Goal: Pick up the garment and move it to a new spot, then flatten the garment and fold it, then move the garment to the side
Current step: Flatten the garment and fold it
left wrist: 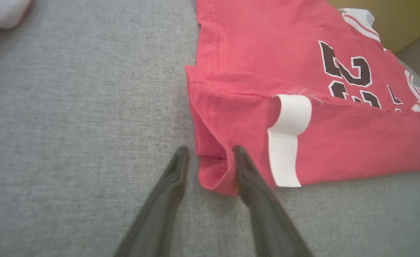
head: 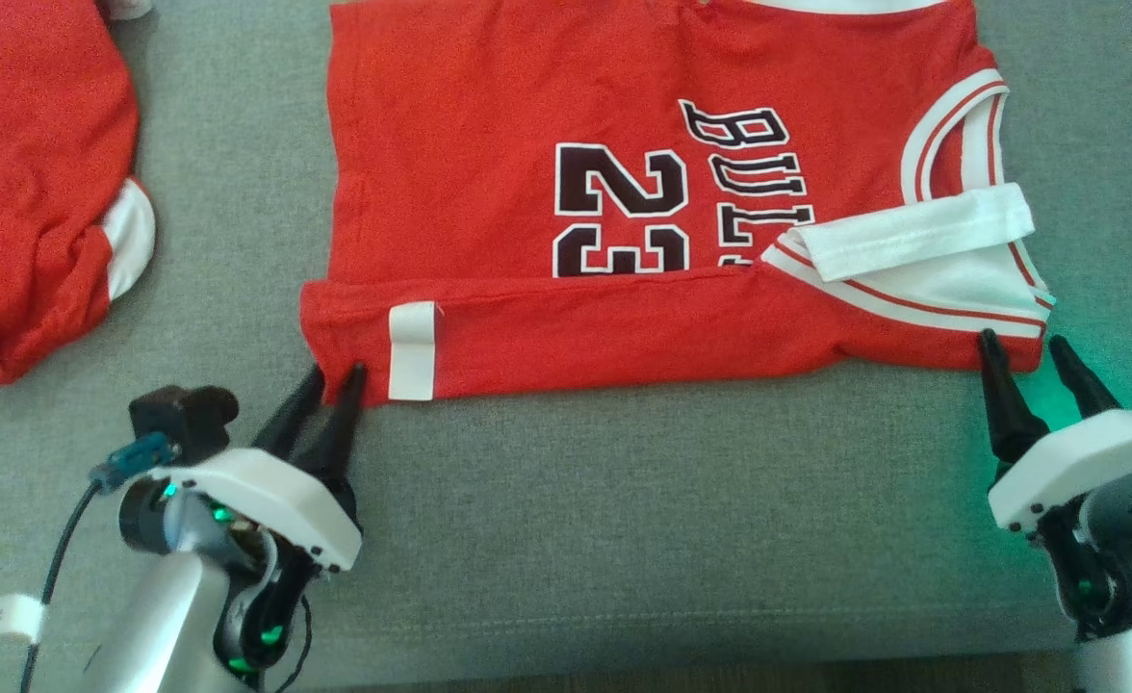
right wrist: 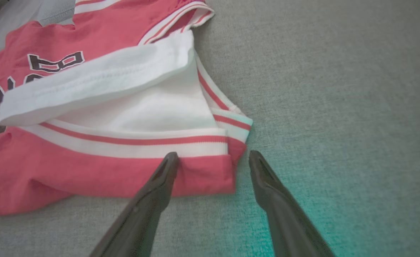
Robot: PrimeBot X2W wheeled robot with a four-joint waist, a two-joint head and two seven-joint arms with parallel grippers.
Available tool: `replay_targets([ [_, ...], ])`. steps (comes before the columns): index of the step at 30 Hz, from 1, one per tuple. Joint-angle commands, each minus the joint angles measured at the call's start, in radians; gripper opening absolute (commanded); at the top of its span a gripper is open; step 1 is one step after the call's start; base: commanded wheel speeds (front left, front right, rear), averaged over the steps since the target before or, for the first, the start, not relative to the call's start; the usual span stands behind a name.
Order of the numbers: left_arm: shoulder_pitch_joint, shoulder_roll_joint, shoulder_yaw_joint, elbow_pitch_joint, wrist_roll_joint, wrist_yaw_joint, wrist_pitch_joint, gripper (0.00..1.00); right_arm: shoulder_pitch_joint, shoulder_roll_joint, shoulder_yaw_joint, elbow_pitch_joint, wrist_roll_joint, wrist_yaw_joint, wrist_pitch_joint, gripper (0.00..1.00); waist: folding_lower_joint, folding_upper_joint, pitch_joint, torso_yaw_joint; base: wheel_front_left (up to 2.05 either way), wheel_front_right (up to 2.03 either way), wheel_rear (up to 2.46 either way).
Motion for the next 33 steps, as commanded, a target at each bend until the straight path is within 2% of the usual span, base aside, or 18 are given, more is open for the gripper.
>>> replay_targets([
  [1,-0.019,0.018,0.015,-0.018,-0.003,-0.003,0.015,0.0,-0.022,-0.02,0.02,-0.025,0.01,-0.001,0.01,0.57,0.0,0.0,0.004,0.001,0.0,0.0,0.0],
  [2,-0.022,0.02,0.014,-0.021,-0.002,-0.004,0.017,0.0,-0.026,-0.02,0.019,-0.021,0.015,-0.001,0.019,0.0,0.0,0.0,0.006,0.002,0.0,0.0,0.0],
  [9,-0.026,0.041,0.03,-0.059,0.009,0.009,-0.007,0.0,-0.012,-0.018,0.006,-0.048,0.033,-0.001,0.011,0.0,0.0,0.0,0.002,0.011,0.0,0.0,0.0],
  [14,0.01,0.06,0.048,-0.109,0.01,0.037,-0.011,0.0,0.047,-0.001,-0.009,-0.108,0.047,-0.001,0.016,0.0,0.0,0.0,-0.032,0.012,0.0,0.0,0.0],
  [27,0.176,0.1,0.067,-0.237,-0.014,0.115,0.061,0.0,0.254,0.037,-0.028,-0.258,0.067,-0.001,0.102,0.0,0.0,0.0,-0.117,0.008,0.0,0.0,0.0],
  [31,0.194,0.102,0.061,-0.251,-0.018,0.116,0.068,0.0,0.285,0.04,-0.02,-0.279,0.077,-0.001,0.114,0.0,0.0,0.0,-0.127,0.003,0.0,0.0,0.0],
  [32,0.195,0.101,0.058,-0.249,-0.019,0.116,0.068,0.16,0.288,0.041,-0.018,-0.282,0.078,-0.001,0.113,0.11,0.0,0.0,-0.129,0.001,0.0,0.0,0.0],
  [33,0.195,0.1,0.057,-0.245,-0.018,0.117,0.068,1.0,0.288,0.041,-0.017,-0.285,0.076,-0.001,0.105,0.66,0.0,0.0,-0.131,-0.001,0.0,0.0,0.0],
])
